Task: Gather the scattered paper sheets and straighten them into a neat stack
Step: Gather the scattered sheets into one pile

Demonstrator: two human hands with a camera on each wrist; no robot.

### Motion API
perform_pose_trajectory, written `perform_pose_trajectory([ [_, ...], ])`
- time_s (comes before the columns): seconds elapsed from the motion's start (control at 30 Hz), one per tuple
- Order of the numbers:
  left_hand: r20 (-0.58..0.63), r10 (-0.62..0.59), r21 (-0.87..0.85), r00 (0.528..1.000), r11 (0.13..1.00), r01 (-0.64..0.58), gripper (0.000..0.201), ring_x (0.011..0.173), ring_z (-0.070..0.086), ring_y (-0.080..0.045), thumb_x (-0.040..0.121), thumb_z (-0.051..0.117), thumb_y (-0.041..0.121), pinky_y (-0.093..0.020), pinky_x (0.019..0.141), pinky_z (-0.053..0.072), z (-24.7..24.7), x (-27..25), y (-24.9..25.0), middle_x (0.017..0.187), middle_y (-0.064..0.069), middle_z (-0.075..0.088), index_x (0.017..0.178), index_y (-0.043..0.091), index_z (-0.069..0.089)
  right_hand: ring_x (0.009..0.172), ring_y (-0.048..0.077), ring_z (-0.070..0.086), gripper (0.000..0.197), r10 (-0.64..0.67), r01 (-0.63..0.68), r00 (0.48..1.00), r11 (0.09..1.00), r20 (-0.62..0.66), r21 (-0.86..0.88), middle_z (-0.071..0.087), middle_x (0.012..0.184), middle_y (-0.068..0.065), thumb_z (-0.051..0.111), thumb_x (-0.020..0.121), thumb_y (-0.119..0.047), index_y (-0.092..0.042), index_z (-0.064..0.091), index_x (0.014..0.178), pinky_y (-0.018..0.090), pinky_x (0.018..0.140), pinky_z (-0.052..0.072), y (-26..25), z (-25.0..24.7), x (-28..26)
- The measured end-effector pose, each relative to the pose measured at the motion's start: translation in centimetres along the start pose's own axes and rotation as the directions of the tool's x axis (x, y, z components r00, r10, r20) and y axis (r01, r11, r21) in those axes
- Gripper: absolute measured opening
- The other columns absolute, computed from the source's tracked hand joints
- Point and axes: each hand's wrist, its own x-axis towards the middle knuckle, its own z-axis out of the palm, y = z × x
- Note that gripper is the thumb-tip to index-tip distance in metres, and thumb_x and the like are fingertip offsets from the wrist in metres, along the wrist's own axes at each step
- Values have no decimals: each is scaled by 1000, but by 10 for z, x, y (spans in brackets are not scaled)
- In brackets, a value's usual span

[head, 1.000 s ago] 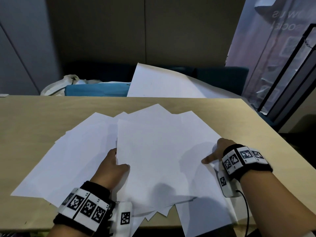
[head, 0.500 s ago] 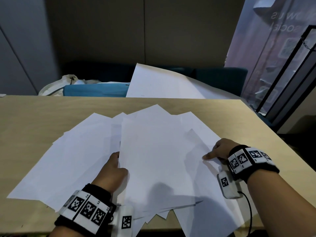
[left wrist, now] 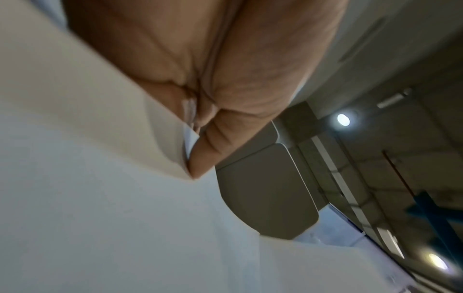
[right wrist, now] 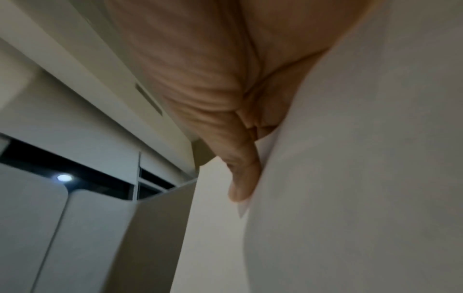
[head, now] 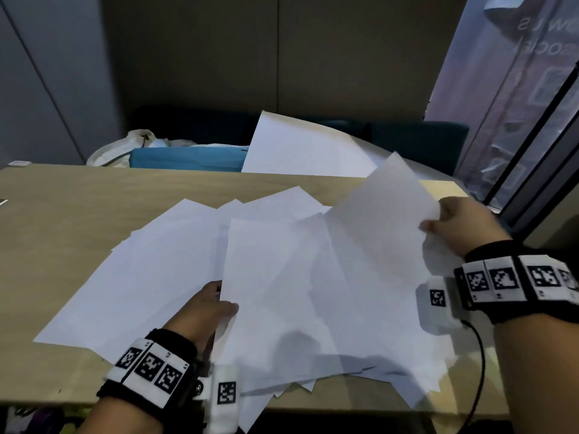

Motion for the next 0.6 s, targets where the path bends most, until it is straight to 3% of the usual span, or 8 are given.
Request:
perform_pose_trajectory([
  [0.1, 12, -29, -10, 999, 1000, 29, 45, 105, 65, -38, 66, 67, 12, -51, 101, 45, -3, 4, -2, 112, -15, 69, 111, 11, 61, 97, 28, 60, 24, -92, 118, 976, 986, -199, 121, 64, 97, 13, 65, 86, -15, -7, 64, 109, 36, 85, 45, -16, -40, -6],
  [0.2, 13, -47, 6, 999, 999, 47, 38, 104, 66, -38, 68, 67, 13, -55, 101, 45, -3, 2, 1, 109, -16, 71, 106, 11, 62, 90, 23, 64, 32, -136, 260, 921, 913, -366, 315, 66, 94, 7, 64, 82, -25, -12, 65, 112, 38, 85, 52, -32, -67, -8],
  [0.27, 16, -57, 54, 998, 997, 56, 40, 103, 66, -38, 64, 65, 21, -54, 99, 47, -1, 0, 3, 108, -17, 71, 103, 12, 63, 78, 24, 68, 35, -123, 294, 914, 858, -386, 421, 69, 90, 8, 59, 75, -30, -14, 65, 106, 41, 76, 57, -41, -71, -6],
  [0.37, -12, -63, 114, 998, 991, 64, 46, 106, 64, -30, 76, 67, 32, -46, 102, 46, 2, -2, 7, 113, -9, 69, 116, 11, 59, 62, 21, 63, 26, -156, 242, 963, 855, -219, 459, 67, 80, 12, 57, 68, -9, -6, 64, 93, 33, 62, 54, -62, -44, 0],
  [0.43, -23, -68, 171, 997, 983, 71, 43, 107, 57, -23, 92, 54, 38, -33, 97, 41, 5, -2, 11, 119, -3, 61, 122, 8, 51, 65, 25, 59, 15, -169, 161, 986, 908, -13, 386, 64, 77, 13, 56, 71, 1, -5, 59, 84, 26, 57, 51, -74, -10, 1],
  [0.5, -60, -79, 200, 995, 976, 89, 41, 111, 52, -22, 99, 41, 42, -31, 98, 38, 9, -4, 17, 124, -2, 55, 124, 10, 48, 62, 20, 53, 11, -107, 61, 981, 963, 164, 264, 57, 75, 9, 55, 78, 3, -4, 53, 87, 20, 45, 44, -82, 29, 1],
  [0.53, -69, -72, 168, 995, 982, 82, 48, 116, 53, -25, 99, 37, 46, -35, 104, 38, 9, -4, 18, 129, -5, 56, 125, 8, 50, 64, 18, 51, 12, -83, 40, 966, 983, 243, 177, 56, 78, 7, 55, 81, 1, -6, 51, 91, 20, 45, 40, -82, 47, 2],
  [0.6, -66, -64, 135, 996, 988, 73, 60, 125, 52, -33, 99, 32, 51, -44, 108, 39, 12, -5, 19, 134, -14, 55, 132, 5, 50, 80, 25, 59, 20, -52, 48, 918, 999, 393, 19, 62, 98, 11, 57, 83, -5, -7, 52, 102, 23, 60, 42, -80, 80, 6],
])
